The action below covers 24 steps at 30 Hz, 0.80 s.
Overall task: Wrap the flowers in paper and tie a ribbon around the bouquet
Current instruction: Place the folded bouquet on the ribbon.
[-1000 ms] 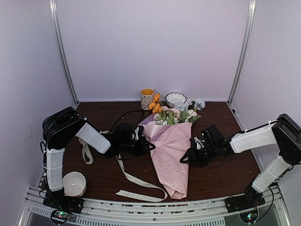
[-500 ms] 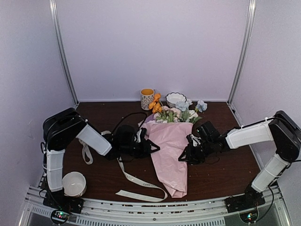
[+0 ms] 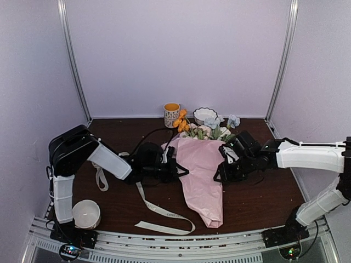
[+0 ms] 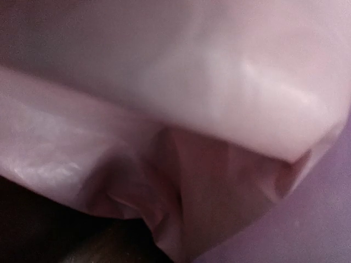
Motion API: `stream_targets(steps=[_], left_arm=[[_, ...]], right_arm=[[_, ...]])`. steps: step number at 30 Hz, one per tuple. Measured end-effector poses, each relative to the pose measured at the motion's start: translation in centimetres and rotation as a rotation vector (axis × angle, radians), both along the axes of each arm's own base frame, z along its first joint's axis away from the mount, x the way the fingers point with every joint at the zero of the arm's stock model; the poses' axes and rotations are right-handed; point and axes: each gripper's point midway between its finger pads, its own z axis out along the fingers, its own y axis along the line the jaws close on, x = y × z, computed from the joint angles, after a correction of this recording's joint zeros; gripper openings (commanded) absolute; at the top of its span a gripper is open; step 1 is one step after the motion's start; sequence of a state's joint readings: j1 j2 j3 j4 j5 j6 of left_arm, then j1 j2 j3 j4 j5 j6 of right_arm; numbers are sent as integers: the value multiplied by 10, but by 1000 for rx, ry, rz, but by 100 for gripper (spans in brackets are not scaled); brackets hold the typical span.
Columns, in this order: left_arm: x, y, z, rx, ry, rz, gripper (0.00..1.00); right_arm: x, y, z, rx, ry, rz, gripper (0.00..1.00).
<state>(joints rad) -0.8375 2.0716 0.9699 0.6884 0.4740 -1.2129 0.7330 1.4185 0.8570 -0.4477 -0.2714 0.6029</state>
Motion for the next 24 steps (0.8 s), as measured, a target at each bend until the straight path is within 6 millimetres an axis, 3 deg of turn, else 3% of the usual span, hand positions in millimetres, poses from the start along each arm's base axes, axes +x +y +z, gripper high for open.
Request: stream_targets(steps=[4, 10, 13, 17, 19, 21, 24], left_arm=[[4, 8, 15, -26, 16, 60, 0], [10, 12, 20, -36, 22, 91, 0], [10, 14, 18, -31, 25, 95, 0], [10, 15, 15, -25, 26, 101, 0], [9, 16, 14, -21, 26, 101, 0], [9, 16, 13, -19, 25, 100, 0], [9, 17, 13, -18, 25, 100, 0]], right_arm=[[-39, 21, 37, -62, -137, 158, 42], [-127, 61, 38, -165, -183, 451, 43], [-158, 92, 41, -163, -197, 563, 43], [-181, 130, 27, -214, -196, 646, 44], [-186, 139, 12, -267, -193, 662, 52], [-185, 139, -5, -338, -191, 661, 55], [-177, 125, -24, -456, -194, 640, 55]])
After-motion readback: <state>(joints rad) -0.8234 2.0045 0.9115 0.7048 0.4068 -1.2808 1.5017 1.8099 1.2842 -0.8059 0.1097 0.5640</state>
